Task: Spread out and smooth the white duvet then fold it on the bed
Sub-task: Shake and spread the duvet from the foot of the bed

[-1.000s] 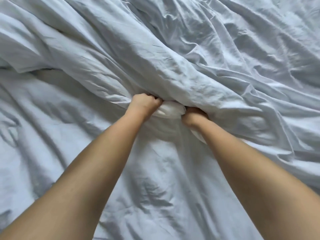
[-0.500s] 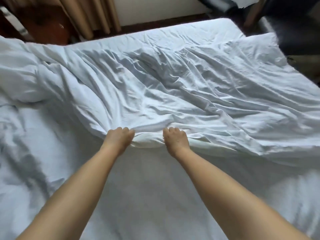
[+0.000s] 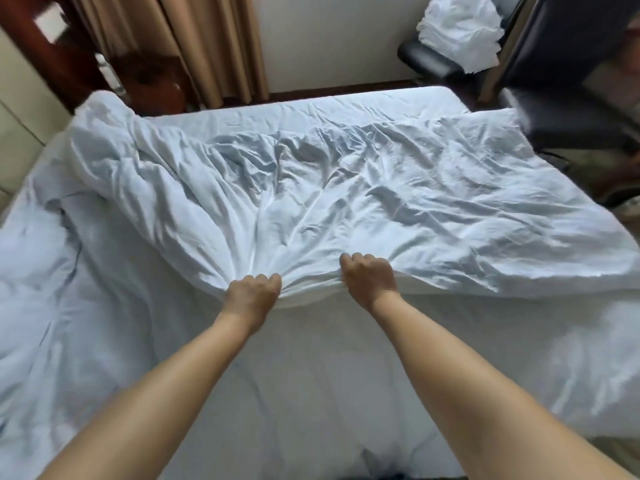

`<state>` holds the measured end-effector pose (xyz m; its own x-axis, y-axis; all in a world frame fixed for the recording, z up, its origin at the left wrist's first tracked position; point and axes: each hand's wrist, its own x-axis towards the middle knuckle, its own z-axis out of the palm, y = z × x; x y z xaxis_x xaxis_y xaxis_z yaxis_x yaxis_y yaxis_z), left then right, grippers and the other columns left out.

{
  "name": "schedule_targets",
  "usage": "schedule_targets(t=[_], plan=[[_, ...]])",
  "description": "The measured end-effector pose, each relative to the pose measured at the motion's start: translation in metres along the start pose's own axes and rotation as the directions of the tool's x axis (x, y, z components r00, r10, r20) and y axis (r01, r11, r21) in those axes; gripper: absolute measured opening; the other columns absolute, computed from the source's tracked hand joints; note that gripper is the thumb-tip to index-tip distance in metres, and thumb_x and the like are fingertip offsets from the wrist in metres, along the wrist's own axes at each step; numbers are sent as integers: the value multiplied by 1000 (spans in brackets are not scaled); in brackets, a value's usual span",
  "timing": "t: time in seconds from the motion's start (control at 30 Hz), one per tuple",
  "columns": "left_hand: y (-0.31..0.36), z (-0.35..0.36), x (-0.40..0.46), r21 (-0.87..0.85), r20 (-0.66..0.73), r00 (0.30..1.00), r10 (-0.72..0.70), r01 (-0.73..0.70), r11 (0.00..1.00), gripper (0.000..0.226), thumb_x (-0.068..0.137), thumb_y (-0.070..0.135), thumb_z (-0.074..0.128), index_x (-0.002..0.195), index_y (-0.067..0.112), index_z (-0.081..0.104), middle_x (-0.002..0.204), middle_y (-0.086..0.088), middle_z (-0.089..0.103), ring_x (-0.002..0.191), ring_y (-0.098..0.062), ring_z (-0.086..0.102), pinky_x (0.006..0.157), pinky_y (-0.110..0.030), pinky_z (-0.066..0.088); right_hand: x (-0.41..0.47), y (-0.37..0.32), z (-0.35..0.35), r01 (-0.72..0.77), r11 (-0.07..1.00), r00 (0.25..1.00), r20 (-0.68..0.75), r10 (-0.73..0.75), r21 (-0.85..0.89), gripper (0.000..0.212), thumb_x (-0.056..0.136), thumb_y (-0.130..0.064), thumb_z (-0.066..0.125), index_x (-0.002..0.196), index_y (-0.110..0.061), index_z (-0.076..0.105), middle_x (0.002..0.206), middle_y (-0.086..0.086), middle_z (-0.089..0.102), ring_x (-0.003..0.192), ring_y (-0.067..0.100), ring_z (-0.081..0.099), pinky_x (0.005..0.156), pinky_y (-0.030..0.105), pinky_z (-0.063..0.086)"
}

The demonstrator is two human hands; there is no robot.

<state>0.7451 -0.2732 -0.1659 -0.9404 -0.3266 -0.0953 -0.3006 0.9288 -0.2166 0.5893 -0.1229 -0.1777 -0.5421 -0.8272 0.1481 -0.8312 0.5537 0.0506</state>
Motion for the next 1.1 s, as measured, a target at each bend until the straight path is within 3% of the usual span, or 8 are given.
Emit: schedule_targets(t=[0.13, 0.27, 0.33, 0.4, 0.5, 0.57, 0.73, 1.1], plan=[[19, -18, -11, -49, -51, 990, -132, 130, 990, 40, 43, -16, 71, 73, 5, 57, 53, -11, 54, 41, -30, 56, 40, -30, 43, 4, 14, -23, 26, 997, 965, -257, -43, -70, 17, 57, -7, 42, 55, -20, 53, 48, -1, 48, 39, 20, 50, 39, 18, 30], [35, -29, -13, -32, 24, 980, -199, 199, 979, 34, 78, -10, 47, 108, 7, 49, 93, -12, 61, 83, -34, 64, 63, -36, 46, -13, 25, -29, -61, 998, 944, -325, 50, -23, 24, 65, -4, 40, 67, -16, 60, 57, 4, 56, 49, 24, 59, 42, 24, 38], [45, -16, -25, 18, 158, 975, -158, 157, 987, 39, 83, -6, 45, 119, 10, 44, 107, -11, 59, 96, -33, 61, 73, -37, 47, -34, 21, -12, -51, 993, 990, 136, 37, 102, 28, 81, -3, 43, 98, -12, 63, 90, 11, 67, 82, 30, 68, 64, 33, 51], [56, 7, -42, 41, 389, 917, -93, 83, 996, 46, 84, -1, 50, 126, 14, 40, 121, -9, 52, 111, -30, 53, 85, -37, 45, -62, 11, 10, -71, 979, 714, 696, -82, 189, 31, 86, -16, 57, 117, -11, 57, 118, 12, 61, 109, 29, 60, 84, 33, 48], [69, 34, -55, 45, 639, 767, -53, 31, 999, 56, 85, 12, 59, 136, 20, 37, 134, -7, 41, 126, -26, 41, 99, -40, 38, -79, -2, 30, -10, 976, 511, 840, -184, 220, 29, 86, -24, 65, 108, -5, 61, 112, 13, 62, 106, 30, 59, 78, 31, 45], [70, 38, -54, 39, 657, 752, -50, 32, 999, 53, 87, 17, 57, 136, 24, 40, 136, -6, 41, 129, -25, 39, 101, -41, 38, -75, -3, 33, -18, 967, 532, 821, -206, 254, 20, 90, -22, 60, 98, -4, 60, 103, 13, 62, 102, 31, 57, 78, 32, 45], [59, 32, -45, 37, 573, 810, -122, 124, 992, 44, 89, 16, 49, 131, 25, 47, 131, -3, 46, 126, -23, 41, 99, -40, 39, -59, 8, 38, -58, 950, 705, 687, -178, 306, 41, 93, -33, 55, 129, -12, 48, 130, 8, 50, 119, 28, 49, 94, 34, 42], [4, 10, -76, 34, 470, 859, -202, 211, 977, 51, 91, 28, 51, 140, 28, 37, 146, 1, 35, 138, -20, 28, 110, -41, 26, -26, -43, 17, 124, 915, 777, 536, -330, 383, 70, 88, -46, 59, 146, -21, 31, 143, 2, 42, 131, 24, 38, 101, 37, 41]])
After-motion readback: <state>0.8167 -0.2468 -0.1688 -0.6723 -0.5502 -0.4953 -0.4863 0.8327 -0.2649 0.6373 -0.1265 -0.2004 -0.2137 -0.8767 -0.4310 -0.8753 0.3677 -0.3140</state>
